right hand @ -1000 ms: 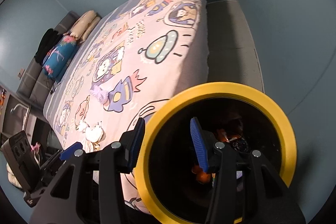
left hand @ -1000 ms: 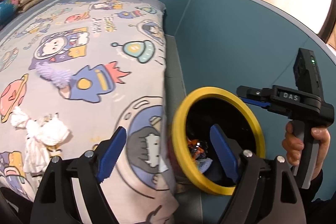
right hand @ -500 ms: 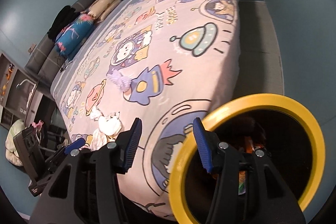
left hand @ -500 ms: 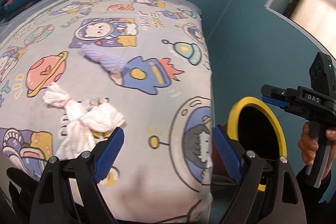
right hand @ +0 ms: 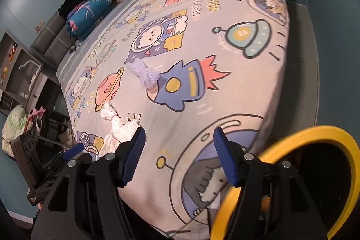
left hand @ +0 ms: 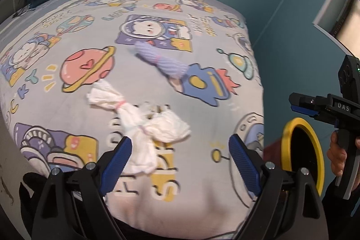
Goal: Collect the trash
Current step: 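Move both tools back over the white tissue and foam fruit net, then grasp the white tissue with the left tool while the right tool grasps the foam net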
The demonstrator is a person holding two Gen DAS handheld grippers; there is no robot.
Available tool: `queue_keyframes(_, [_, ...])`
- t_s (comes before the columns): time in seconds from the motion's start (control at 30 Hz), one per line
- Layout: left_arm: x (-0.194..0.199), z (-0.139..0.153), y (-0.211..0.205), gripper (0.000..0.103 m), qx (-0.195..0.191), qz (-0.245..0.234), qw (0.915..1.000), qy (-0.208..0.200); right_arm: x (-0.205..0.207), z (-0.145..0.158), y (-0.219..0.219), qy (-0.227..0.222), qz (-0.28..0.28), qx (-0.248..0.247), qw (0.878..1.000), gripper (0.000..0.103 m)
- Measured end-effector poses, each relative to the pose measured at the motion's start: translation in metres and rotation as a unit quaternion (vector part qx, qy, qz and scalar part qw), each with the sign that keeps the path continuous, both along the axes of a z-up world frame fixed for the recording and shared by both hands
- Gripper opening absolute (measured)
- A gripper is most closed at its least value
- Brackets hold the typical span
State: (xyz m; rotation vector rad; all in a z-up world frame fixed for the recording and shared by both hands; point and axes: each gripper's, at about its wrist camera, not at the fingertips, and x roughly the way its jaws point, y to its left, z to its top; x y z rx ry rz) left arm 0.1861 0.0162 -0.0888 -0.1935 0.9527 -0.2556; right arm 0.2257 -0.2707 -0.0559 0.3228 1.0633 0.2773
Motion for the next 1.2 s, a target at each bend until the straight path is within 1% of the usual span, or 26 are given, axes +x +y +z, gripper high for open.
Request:
queue_keyframes(0.1, [0.003,-0.005,0.014,0.086,0.004,0.017,0.9998,0.001,0.017,-0.006,0.019,0.007,0.017,-0.012,1.000,0.062])
queue_keyframes(0.23, [0.010,-0.013,0.034,0.086,-0.005,0.037,0.9992,0.011,0.042,-0.016,0.049,0.017,0.042,-0.030,0.999,0.062])
queue_keyframes(0.5, [0.024,-0.033,0.054,0.086,-0.010,0.057,0.9976,0.038,0.091,-0.041,0.114,0.036,0.094,-0.080,0.992,0.062])
queue_keyframes(0.57, [0.027,-0.038,0.058,0.086,-0.014,0.063,0.9970,0.043,0.103,-0.044,0.128,0.032,0.102,-0.098,0.989,0.064])
queue_keyframes(0.67, [0.032,-0.045,0.062,0.087,-0.016,0.072,0.9959,0.052,0.122,-0.050,0.148,0.022,0.113,-0.132,0.984,0.065])
queue_keyframes(0.8, [0.039,-0.055,0.064,0.087,-0.018,0.076,0.9947,0.067,0.145,-0.061,0.169,0.016,0.130,-0.166,0.977,0.065])
queue_keyframes(0.9, [0.042,-0.059,0.064,0.087,-0.026,0.074,0.9943,0.072,0.158,-0.070,0.183,0.017,0.134,-0.184,0.974,0.065])
queue_keyframes(1.07, [0.049,-0.060,0.063,0.087,-0.020,0.072,0.9945,0.073,0.173,-0.081,0.203,0.006,0.139,-0.206,0.969,0.067])
queue_keyframes(1.2, [0.060,-0.064,0.060,0.087,-0.023,0.072,0.9938,0.082,0.184,-0.088,0.215,0.000,0.143,-0.222,0.965,0.069])
